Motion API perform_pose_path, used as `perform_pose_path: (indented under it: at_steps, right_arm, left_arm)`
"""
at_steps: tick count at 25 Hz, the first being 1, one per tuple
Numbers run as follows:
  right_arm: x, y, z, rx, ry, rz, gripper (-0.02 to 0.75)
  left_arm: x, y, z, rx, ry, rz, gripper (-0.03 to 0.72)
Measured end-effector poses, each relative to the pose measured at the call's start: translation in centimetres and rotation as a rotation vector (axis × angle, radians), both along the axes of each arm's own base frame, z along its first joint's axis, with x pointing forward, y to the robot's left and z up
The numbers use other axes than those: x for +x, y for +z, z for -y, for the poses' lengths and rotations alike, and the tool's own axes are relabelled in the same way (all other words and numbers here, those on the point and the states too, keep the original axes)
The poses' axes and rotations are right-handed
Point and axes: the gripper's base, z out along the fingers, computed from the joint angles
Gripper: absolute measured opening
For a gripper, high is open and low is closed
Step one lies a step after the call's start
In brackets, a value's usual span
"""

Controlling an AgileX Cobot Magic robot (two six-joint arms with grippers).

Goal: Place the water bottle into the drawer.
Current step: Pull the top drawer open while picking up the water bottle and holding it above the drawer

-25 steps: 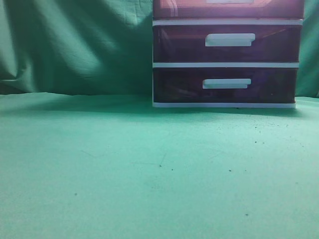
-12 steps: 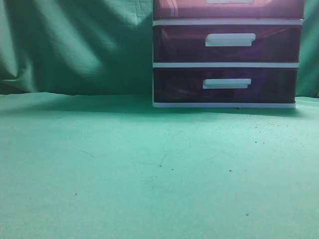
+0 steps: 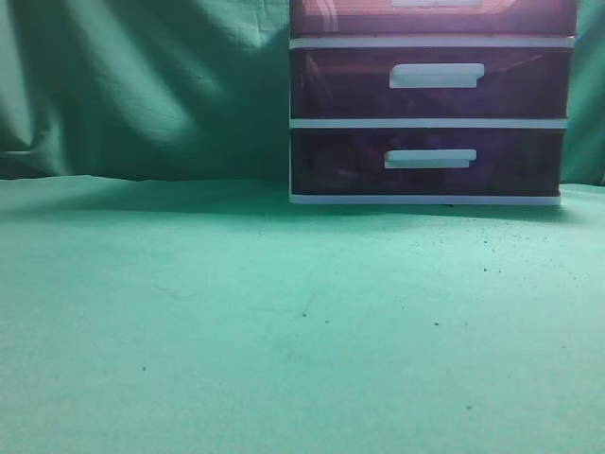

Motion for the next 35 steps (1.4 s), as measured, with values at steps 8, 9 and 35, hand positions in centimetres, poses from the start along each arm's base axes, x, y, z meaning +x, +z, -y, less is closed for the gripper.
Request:
perform_pose_path:
  at_steps: [8,9,35]
  right_arm:
    - [9.6,1.7,-4.8,-0.621,0.275,-0.027,0.000]
    - [11.0,1.4,-5.3,-0.691,0.294,-0.023,0.000]
    - [27.1,-5.8,-8.8,-1.141,0.495,0.139,0.268]
  left_arm:
    - [0.2,-0.1,0.1,0.006,-0.001,0.000,0.302]
    - [0.4,-0.2,0.1,0.009,-0.001,-0.004,0.302]
    - [1.0,-1.1,0.5,0.031,-0.010,-0.056,0.302]
